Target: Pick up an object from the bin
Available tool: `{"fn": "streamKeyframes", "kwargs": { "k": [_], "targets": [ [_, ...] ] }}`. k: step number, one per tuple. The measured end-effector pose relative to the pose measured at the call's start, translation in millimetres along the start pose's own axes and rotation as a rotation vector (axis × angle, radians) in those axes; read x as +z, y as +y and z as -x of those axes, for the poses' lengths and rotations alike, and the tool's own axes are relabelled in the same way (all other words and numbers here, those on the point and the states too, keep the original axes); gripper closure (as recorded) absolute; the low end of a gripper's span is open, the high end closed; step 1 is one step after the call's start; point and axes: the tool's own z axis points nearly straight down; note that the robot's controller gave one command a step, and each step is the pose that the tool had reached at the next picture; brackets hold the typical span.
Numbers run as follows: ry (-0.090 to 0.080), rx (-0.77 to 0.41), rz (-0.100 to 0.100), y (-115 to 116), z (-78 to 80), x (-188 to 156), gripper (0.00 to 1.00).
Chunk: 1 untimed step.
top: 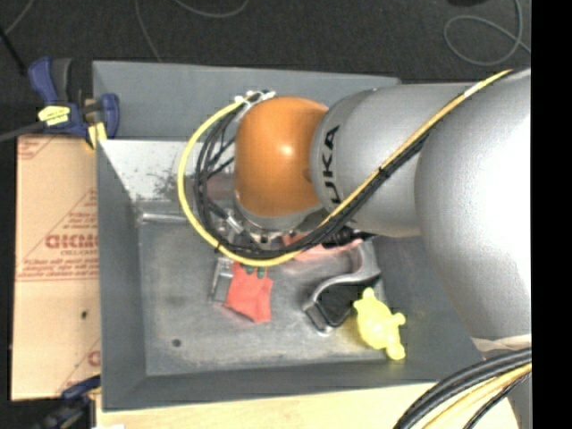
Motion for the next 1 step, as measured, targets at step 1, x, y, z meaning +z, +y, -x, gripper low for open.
{"fn": "streamKeyframes", "kwargs": {
  "k": [1],
  "targets": [
    [-0.007,-0.185,0.004,-16.0,-3.7,12.6,0.0]
  ]
}}
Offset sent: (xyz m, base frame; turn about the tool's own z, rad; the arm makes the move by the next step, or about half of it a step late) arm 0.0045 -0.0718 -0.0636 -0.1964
